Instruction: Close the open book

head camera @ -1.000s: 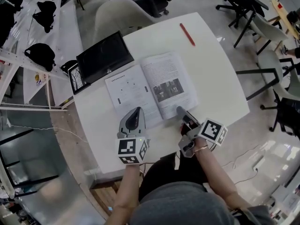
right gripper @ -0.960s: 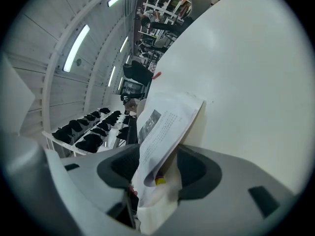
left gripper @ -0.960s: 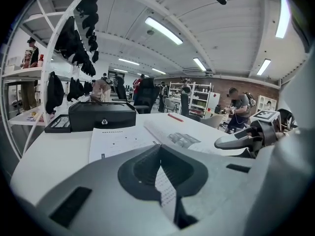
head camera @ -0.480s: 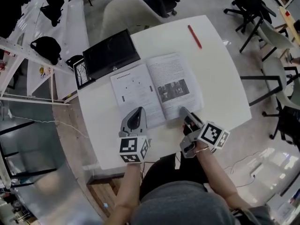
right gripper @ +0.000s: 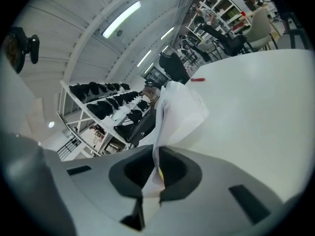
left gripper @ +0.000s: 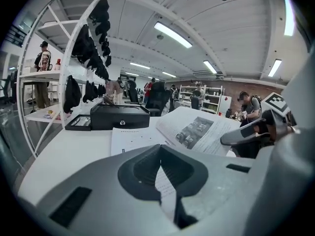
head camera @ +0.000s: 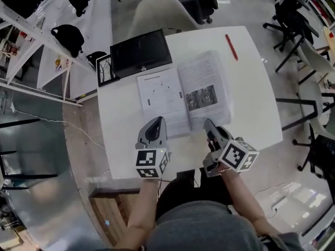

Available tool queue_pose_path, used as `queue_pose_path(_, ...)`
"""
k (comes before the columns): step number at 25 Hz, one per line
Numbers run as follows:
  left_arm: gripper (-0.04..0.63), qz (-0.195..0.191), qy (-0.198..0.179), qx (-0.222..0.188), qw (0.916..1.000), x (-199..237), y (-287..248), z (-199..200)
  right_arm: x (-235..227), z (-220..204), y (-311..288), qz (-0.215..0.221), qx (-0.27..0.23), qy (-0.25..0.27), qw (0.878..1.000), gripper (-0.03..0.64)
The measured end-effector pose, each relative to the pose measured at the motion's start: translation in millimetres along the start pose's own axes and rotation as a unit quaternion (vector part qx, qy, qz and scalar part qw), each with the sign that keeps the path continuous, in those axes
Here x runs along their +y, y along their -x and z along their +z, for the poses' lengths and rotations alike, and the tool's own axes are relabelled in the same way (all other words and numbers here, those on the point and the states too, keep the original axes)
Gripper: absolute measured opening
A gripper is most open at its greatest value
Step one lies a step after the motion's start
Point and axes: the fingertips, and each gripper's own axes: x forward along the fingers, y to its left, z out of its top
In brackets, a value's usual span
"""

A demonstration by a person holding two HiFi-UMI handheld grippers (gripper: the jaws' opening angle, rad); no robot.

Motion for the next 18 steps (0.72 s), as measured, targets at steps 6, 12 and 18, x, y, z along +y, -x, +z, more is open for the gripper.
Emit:
queue_pose_path(6, 0.006, 0.023, 0.012, -0.011, 0.9996, 13, 17, -1, 25, -8, -8, 0.01, 0.025, 0.093, 0.995, 0.022)
queue_pose_path(12, 0.006, 0.054, 0.031, -0.022, 0.9978, 31, 34, -4, 46, -28, -23, 0.026, 0.062, 0.154, 0.986, 0.023)
queue_pose_path(18, 0.006, 0.078, 0.046, -0.029, 0.9955, 50, 50, -8, 55, -53, -40, 0.028, 0.105, 0.183, 0.977, 0.023)
